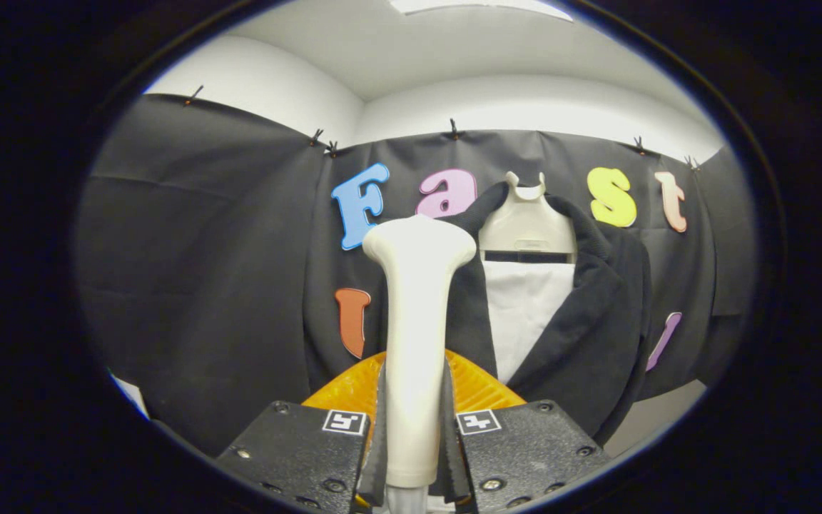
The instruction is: Iron the clothes twice with a garment steamer, once on the left side and once on the right side.
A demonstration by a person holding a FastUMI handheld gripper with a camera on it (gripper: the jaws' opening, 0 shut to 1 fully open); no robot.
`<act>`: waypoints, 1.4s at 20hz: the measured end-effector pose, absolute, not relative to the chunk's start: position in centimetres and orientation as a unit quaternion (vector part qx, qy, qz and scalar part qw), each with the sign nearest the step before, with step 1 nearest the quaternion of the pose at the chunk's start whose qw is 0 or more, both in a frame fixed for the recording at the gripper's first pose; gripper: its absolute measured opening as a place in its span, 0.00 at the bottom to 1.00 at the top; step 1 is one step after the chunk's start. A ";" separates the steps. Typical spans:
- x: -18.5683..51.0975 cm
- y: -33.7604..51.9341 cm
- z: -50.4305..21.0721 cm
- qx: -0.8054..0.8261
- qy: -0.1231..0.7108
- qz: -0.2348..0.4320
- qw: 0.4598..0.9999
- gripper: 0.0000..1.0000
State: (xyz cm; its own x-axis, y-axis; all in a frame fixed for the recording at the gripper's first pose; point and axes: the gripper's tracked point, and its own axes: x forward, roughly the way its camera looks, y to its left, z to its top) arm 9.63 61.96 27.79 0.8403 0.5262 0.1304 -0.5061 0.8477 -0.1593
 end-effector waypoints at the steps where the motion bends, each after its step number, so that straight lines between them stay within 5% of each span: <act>1: 9.8 62.0 27.7 -0.062 -0.085 0.266 0.958 0.33; 28: 12.6 57.8 12.2 -0.124 0.024 0.250 0.960 0.33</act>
State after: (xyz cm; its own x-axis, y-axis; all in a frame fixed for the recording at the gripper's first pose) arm 12.62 57.80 12.24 0.8742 0.4735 -0.1080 -0.4854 0.8447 -0.2256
